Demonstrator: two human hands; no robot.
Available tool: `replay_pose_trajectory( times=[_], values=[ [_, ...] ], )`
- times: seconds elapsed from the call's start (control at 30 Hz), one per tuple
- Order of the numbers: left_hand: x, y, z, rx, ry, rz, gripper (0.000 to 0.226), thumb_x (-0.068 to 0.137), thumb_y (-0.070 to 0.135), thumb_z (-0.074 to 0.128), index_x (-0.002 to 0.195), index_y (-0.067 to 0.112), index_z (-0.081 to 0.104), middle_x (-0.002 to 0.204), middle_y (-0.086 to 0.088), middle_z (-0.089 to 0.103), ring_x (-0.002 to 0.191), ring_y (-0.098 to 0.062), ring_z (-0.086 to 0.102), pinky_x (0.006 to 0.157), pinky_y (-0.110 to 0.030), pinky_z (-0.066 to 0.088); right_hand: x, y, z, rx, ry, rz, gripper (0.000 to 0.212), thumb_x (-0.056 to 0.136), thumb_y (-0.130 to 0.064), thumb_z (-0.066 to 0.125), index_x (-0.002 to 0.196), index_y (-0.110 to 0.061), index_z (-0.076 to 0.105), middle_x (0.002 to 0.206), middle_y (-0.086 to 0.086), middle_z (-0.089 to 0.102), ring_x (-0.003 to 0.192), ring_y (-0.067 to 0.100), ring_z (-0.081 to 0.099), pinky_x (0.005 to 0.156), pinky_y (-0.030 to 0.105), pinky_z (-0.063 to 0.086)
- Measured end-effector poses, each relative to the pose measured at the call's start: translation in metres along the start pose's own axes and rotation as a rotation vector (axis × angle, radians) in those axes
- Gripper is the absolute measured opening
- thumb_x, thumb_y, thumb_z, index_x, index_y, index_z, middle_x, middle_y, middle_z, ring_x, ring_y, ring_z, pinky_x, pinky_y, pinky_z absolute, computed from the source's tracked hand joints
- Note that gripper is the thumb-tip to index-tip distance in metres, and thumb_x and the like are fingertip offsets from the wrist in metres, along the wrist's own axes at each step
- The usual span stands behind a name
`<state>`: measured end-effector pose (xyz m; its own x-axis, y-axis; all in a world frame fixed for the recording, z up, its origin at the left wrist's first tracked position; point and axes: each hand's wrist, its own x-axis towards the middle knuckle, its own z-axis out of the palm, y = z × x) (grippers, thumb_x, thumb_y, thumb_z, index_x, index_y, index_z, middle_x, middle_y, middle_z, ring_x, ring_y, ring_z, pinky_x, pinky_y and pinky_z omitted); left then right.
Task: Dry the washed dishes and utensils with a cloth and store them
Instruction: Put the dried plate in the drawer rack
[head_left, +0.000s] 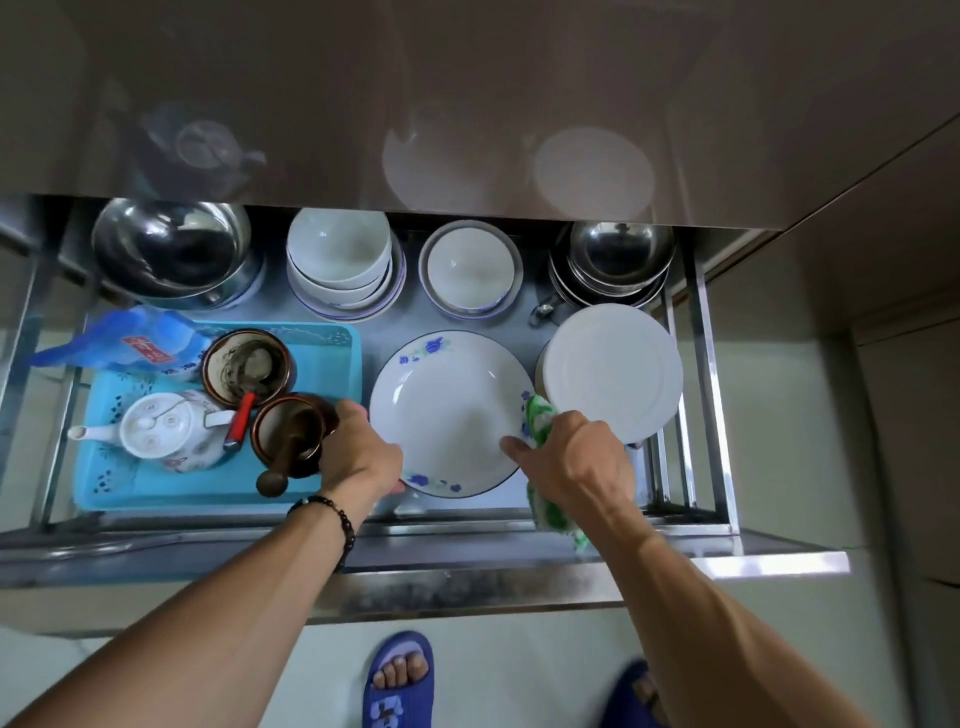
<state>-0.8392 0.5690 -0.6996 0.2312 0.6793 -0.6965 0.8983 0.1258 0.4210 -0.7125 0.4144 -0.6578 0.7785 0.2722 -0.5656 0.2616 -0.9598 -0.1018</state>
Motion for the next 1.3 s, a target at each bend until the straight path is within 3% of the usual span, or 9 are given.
replay_pose_trajectory(
  times=[0.2,0.33,0.47,0.67,0.77,0.9,1.0,1.13,1.3],
  values=[
    [-0.031,0.001,-0.021,0.36,0.046,0.185,0.043,0.09,0.034,0.063,0.122,0.011,0.046,0.116,-0.014,0.064,0.099,-0.038,0.066,0.084,-0.044,0.056,-0.041,0.0,-0.033,-0.178,0.066,-0.281,0.072,0.081,-0.08,0.052,0.118,-0.019,0.056,0.098,0.011,0.068,0.092,0.032,0.064,0.071,0.033,0.041],
    [-0.078,-0.013,-0.041,0.491,-0.095,0.584,0.031,0.094,0.048,0.057,0.114,0.024,0.06,0.11,0.003,0.065,0.102,-0.021,0.064,0.082,-0.036,0.053,-0.072,0.014,-0.042,-0.187,-0.099,-0.447,0.086,0.07,-0.085,0.06,0.128,-0.024,0.043,0.105,0.001,0.064,0.096,0.025,0.064,0.081,0.035,0.052],
    [-0.109,-0.032,-0.056,0.697,-0.281,0.813,0.04,0.088,0.062,0.06,0.109,0.029,0.061,0.096,0.014,0.05,0.096,-0.011,0.056,0.074,-0.028,0.04,-0.096,0.028,-0.041,-0.292,-0.113,-0.593,0.074,0.068,-0.067,0.077,0.116,-0.023,0.043,0.103,-0.004,0.052,0.091,0.019,0.051,0.074,0.031,0.036],
    [-0.113,-0.04,-0.044,0.869,-0.062,1.095,0.035,0.072,0.054,0.081,0.08,0.022,0.069,0.082,0.004,0.062,0.077,-0.018,0.062,0.06,-0.034,0.05,-0.092,0.04,-0.022,-0.343,0.094,-0.66,0.072,0.057,-0.063,0.086,0.104,-0.021,0.051,0.091,-0.002,0.055,0.077,0.021,0.054,0.066,0.033,0.042],
    [-0.111,-0.036,-0.042,0.907,0.044,1.166,0.039,0.061,0.051,0.088,0.079,0.022,0.067,0.079,0.004,0.059,0.073,-0.019,0.056,0.06,-0.034,0.047,-0.089,0.044,-0.013,-0.325,0.229,-0.677,0.077,0.035,-0.061,0.093,0.086,-0.02,0.053,0.072,-0.002,0.053,0.057,0.023,0.054,0.049,0.032,0.039],
    [-0.105,-0.03,-0.038,0.769,0.199,1.207,0.033,0.067,0.032,0.091,0.072,0.018,0.062,0.07,0.002,0.056,0.06,-0.02,0.055,0.048,-0.031,0.043,-0.073,0.038,-0.018,-0.227,0.401,-0.686,0.073,0.034,-0.056,0.096,0.08,-0.018,0.053,0.065,-0.001,0.052,0.051,0.025,0.053,0.047,0.028,0.032],
    [-0.094,-0.016,-0.034,0.698,0.335,1.199,0.02,0.075,0.021,0.086,0.073,0.018,0.066,0.067,0.001,0.056,0.057,-0.02,0.054,0.046,-0.031,0.042,-0.063,0.03,-0.018,-0.124,0.484,-0.583,0.064,0.044,-0.05,0.097,0.076,-0.016,0.053,0.059,-0.001,0.054,0.045,0.027,0.054,0.047,0.022,0.022],
    [-0.072,0.006,-0.034,0.677,0.46,1.164,0.011,0.078,0.015,0.081,0.081,0.016,0.07,0.078,-0.001,0.059,0.073,-0.023,0.055,0.06,-0.035,0.041,-0.052,0.003,-0.017,0.108,0.519,-0.298,0.046,0.079,-0.048,0.081,0.084,-0.017,0.047,0.067,0.002,0.061,0.057,0.035,0.06,0.05,0.029,0.03],
    [-0.057,0.035,-0.041,0.766,0.465,1.109,0.051,0.061,0.013,0.082,0.11,0.004,0.072,0.109,-0.009,0.07,0.096,-0.028,0.066,0.076,-0.038,0.053,-0.021,-0.025,-0.032,0.317,0.556,-0.341,0.028,0.081,-0.011,0.073,0.095,-0.009,0.049,0.081,0.013,0.06,0.069,0.04,0.059,0.053,0.037,0.039]
  ],
)
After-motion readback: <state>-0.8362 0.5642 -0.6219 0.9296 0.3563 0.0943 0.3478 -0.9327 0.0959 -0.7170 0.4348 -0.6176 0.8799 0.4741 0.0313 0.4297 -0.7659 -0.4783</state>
